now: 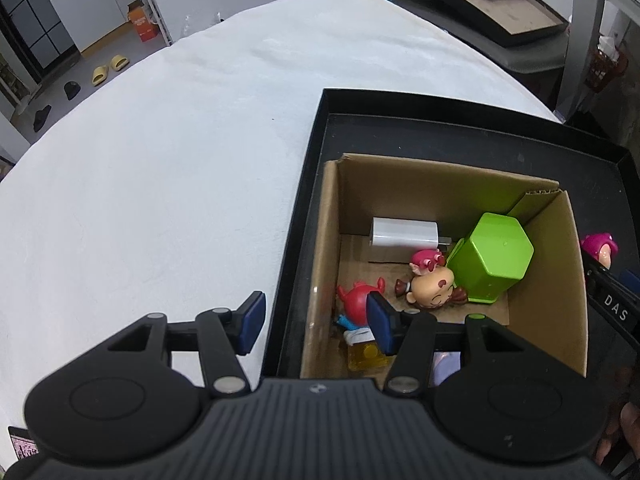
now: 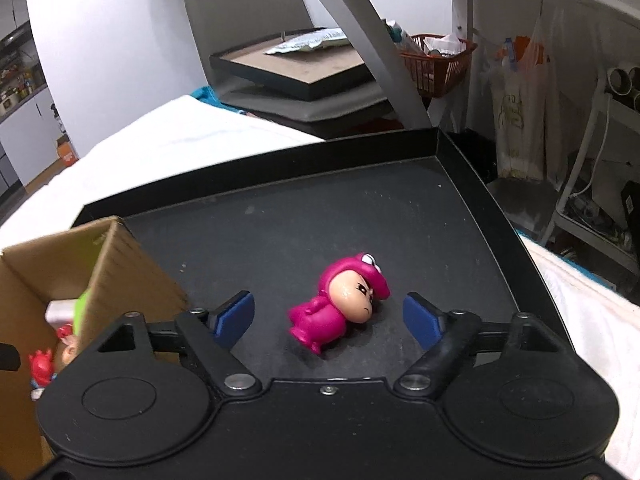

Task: Organize rigid objects
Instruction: 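Reach the right tool to the magenta hooded figure and grasp it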

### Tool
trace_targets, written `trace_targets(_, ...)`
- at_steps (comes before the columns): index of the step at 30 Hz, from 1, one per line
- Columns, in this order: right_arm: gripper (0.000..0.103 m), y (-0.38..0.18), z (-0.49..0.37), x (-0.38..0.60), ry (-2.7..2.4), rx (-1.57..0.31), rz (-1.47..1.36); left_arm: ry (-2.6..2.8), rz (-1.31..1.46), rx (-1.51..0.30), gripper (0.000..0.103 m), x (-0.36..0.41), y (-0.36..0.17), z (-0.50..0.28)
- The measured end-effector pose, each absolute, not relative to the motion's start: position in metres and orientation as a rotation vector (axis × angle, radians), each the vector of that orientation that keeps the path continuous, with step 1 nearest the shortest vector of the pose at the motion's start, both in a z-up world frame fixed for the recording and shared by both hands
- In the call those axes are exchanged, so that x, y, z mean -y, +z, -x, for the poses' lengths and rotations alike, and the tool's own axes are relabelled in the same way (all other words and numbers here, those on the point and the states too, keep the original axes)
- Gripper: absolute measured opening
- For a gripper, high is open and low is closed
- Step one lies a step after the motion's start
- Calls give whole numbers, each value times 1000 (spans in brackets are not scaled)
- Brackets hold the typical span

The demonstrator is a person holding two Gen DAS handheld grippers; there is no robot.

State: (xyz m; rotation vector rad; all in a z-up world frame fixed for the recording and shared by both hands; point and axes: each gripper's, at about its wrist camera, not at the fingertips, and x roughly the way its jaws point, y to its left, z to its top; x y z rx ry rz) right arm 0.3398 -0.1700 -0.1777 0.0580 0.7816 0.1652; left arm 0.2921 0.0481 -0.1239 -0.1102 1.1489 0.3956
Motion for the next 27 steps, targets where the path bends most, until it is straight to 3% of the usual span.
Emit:
trace_targets(5,73,-187,-351,180,142,-814,-86,395,95,-1163,54,-42,-127,-299)
trace_targets(7,64,-190,-355,184,143,-814,-122,398,90,-1164,54,-42,-126,-301)
trace_targets(9,47,-190,-355,185,141,-800,-116,402,85,-1162,54,-42,-125,-302)
trace_targets(27,46,-154,-334,201,129,-764,-146,369,95,-1159,54,-31,-123,-282)
